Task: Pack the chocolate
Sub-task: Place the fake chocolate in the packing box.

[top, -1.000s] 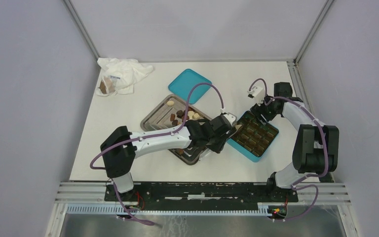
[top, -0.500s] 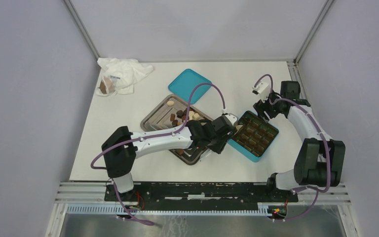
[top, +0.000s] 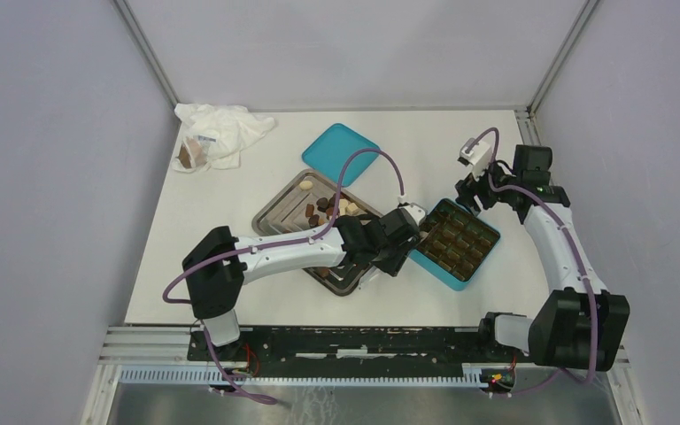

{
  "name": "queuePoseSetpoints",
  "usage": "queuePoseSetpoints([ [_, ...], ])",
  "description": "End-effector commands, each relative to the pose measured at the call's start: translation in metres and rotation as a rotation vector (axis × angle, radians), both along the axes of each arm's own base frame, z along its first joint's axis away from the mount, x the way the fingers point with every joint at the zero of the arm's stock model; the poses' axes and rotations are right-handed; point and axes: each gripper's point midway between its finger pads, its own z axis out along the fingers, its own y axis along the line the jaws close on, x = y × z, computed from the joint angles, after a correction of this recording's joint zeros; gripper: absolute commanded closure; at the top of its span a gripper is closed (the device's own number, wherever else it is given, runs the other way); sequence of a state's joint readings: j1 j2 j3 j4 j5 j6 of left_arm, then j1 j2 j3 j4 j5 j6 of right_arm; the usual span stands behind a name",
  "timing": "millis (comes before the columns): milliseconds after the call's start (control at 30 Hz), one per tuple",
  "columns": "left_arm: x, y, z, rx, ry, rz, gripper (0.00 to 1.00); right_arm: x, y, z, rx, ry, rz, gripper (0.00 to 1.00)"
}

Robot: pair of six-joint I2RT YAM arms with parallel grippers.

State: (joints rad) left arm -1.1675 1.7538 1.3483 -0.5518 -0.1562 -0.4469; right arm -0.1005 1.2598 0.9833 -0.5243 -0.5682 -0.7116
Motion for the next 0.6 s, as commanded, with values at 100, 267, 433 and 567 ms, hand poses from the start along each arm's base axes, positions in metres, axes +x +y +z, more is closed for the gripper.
queuePoseSetpoints([
  [100, 0.007, -0.011, 0.039, -0.095, -0.072, -0.004, 0.54, -0.016, 0.028, 0.026, 0.153, -0.034, 0.074, 0.26],
  [267, 0.007, -0.006, 0.053, -0.146, -0.098, 0.009, 0.54, -0.025, 0.043, 0.040, 0.243, -0.079, 0.116, 0.26],
  [433, 0.014, 0.016, 0.061, -0.165, -0.144, 0.065, 0.54, -0.030, 0.040, 0.039, 0.316, -0.107, 0.093, 0.26],
  [567, 0.024, 0.046, 0.058, -0.167, -0.151, 0.129, 0.54, -0.033, 0.032, 0.028, 0.352, -0.108, 0.055, 0.26],
])
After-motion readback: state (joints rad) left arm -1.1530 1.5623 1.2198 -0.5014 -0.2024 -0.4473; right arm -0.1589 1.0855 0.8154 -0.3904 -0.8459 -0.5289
